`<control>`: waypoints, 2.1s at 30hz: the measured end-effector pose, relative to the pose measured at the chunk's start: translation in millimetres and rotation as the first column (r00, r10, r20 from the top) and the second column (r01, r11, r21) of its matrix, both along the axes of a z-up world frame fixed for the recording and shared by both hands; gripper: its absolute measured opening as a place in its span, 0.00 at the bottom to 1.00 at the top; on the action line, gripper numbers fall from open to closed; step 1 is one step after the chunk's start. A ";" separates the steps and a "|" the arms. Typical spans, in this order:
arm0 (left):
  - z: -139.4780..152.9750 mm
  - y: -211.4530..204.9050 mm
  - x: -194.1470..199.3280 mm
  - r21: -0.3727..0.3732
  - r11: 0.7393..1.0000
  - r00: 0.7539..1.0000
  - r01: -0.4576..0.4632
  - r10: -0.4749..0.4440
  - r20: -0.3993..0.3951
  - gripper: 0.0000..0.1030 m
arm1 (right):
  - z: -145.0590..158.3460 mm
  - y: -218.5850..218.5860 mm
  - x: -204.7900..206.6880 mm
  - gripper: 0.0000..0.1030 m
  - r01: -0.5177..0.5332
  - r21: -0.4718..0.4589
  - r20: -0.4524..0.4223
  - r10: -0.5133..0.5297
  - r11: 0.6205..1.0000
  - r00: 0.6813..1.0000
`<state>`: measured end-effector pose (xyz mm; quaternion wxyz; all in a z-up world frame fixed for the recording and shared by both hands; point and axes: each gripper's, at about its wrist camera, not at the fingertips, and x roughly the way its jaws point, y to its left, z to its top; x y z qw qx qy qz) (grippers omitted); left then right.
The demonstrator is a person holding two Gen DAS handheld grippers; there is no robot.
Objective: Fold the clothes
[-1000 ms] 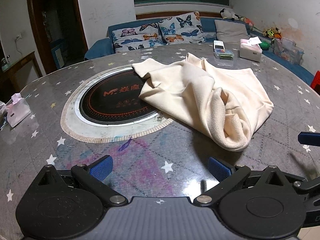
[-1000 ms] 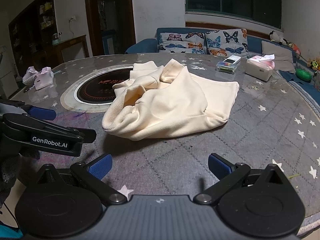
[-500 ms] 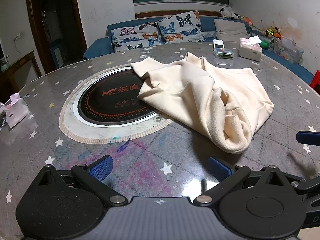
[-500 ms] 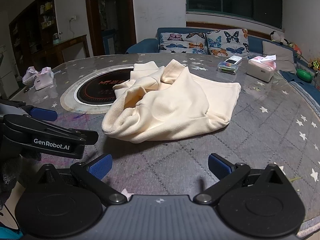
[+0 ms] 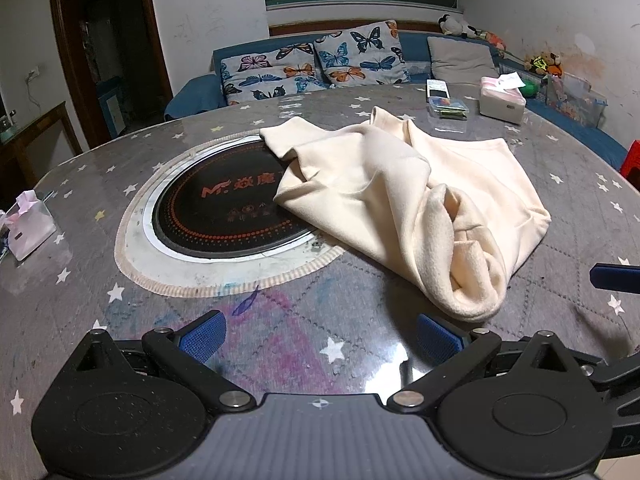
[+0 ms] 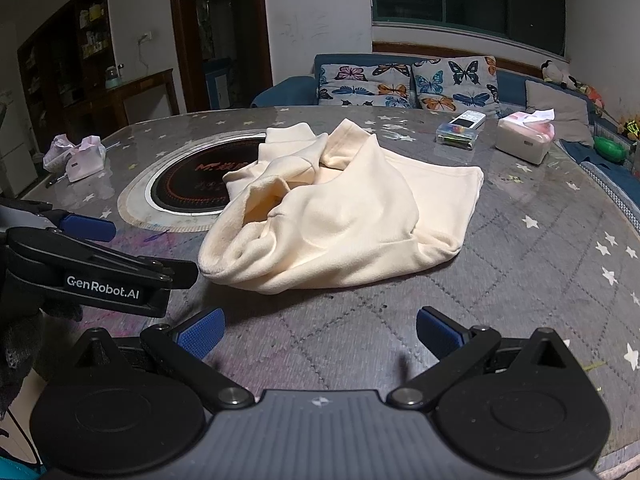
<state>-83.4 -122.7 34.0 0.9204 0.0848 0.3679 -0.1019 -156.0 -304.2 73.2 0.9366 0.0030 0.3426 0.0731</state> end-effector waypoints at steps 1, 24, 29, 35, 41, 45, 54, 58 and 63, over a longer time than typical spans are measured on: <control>0.5 0.3 1.0 0.000 1.000 1.000 0.000 0.000 0.000 1.00 | 0.2 -0.2 1.0 1.00 -0.001 0.000 0.001 0.001 1.000 1.000; 14.9 3.4 36.6 -0.006 1.000 1.000 -0.011 0.011 0.024 1.00 | 14.9 -14.2 35.7 1.00 -0.011 -0.009 0.031 0.011 1.000 0.999; 19.3 0.1 47.0 0.000 1.000 0.999 -0.004 0.004 0.039 1.00 | 19.0 -16.3 47.8 1.00 -0.019 -0.027 0.035 0.019 0.999 0.999; 27.0 -4.6 64.1 0.005 1.000 0.998 -0.006 0.006 0.057 1.00 | 27.3 -23.5 63.8 1.00 -0.007 -0.045 0.049 0.009 0.999 0.999; 31.8 -12.5 81.0 0.013 1.000 0.998 0.002 -0.003 0.068 1.00 | 34.7 -33.6 81.9 1.00 0.011 -0.055 0.061 -0.007 0.998 0.998; 33.3 -21.0 93.6 0.021 1.000 0.997 0.013 -0.015 0.070 1.00 | 37.0 -40.2 94.7 1.00 0.024 -0.065 0.062 -0.020 0.998 0.998; 36.2 -46.8 128.1 0.006 0.998 0.996 0.063 -0.063 0.059 1.00 | 33.8 -51.8 118.1 1.00 0.044 -0.069 0.040 -0.041 0.997 0.998; 35.4 -56.4 143.7 -0.008 0.997 0.996 0.081 -0.080 0.045 0.99 | 30.1 -55.8 124.9 1.00 0.046 -0.068 0.030 -0.044 0.997 0.999; 31.0 -66.6 159.9 -0.035 0.992 0.993 0.121 -0.121 0.011 0.77 | 29.6 -61.8 137.4 1.00 0.050 -0.066 0.020 -0.048 0.997 0.999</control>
